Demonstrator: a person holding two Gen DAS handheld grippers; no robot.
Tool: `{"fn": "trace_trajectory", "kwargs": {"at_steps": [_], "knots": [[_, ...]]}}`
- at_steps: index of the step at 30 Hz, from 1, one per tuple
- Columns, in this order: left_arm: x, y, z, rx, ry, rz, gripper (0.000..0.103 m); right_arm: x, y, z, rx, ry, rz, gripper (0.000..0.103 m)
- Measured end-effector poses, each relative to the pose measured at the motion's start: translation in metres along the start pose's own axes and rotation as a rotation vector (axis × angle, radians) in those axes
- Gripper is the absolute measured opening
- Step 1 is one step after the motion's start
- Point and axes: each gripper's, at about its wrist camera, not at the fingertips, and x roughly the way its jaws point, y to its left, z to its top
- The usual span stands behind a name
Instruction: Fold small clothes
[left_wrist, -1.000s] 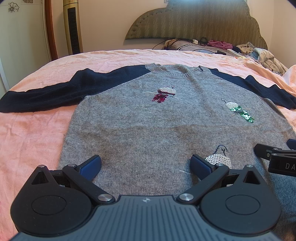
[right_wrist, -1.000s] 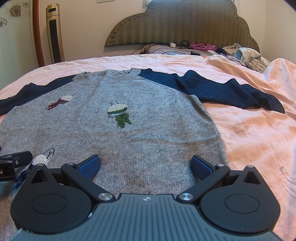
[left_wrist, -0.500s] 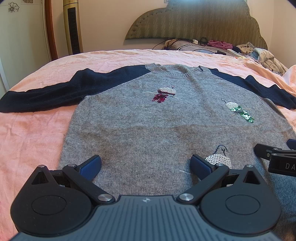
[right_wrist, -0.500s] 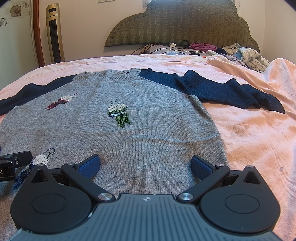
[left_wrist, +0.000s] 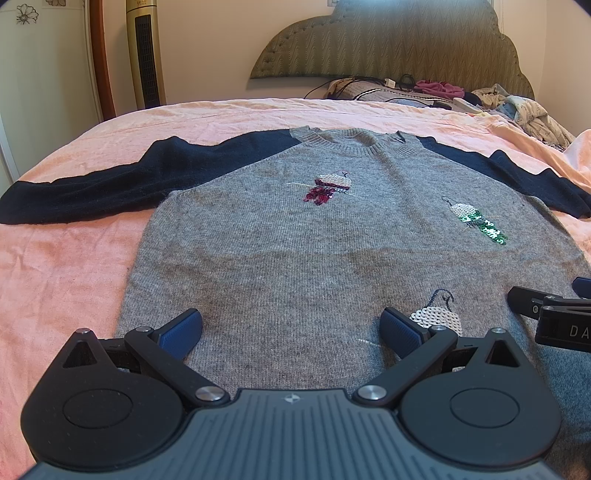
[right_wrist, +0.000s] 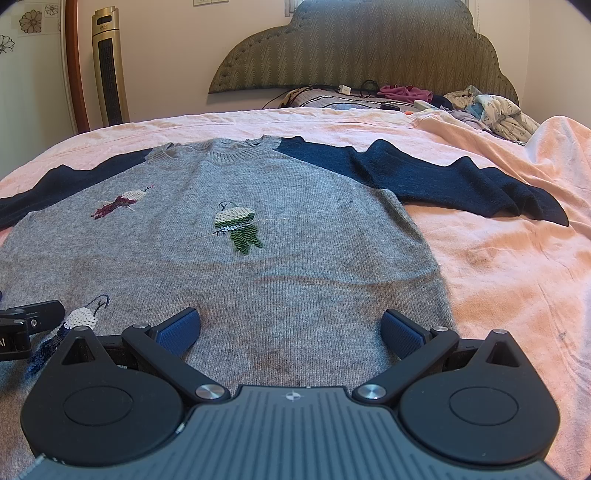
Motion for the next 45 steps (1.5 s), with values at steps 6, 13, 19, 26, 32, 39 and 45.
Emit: {"fn": "trace_trajectory", "kwargs": {"at_steps": [6,13,19,26,32,39,45], "knots": [[0.0,0.0,0.0,0.0,0.0,0.001,0.103,0.0,0.0,0.0,0.001,0.001,0.001,0.103],[0.0,0.0,0.0,0.0,0.0,0.0,0.103,-0.001,-0.014,0.007,0.001,0.048,0.081,0.103],[0.0,0.0,0.0,0.0,0.0,0.0,0.103,-0.019,-0.099,0.038,0.288,-0.065,0.18,0.103],[0.0,0.0,0.0,-0.001,0.0,0.0,0.103,0.005,-0.278,0.048,0.896,-0.243,0.111,0.1],[0.0,0.0,0.0,0.0,0.0,0.0,0.103,0.049,-0.361,0.034,1.15,-0.226,0.067,0.086],[0.0,0.001,0.0,-0.001,0.0,0.0,0.103,0.08,-0.37,0.044,1.109,-0.201,0.053,0.085],[0.0,0.001,0.0,-0.001,0.0,-0.001,0.103,0.094,-0.372,0.052,1.035,-0.156,0.014,0.014]]}}
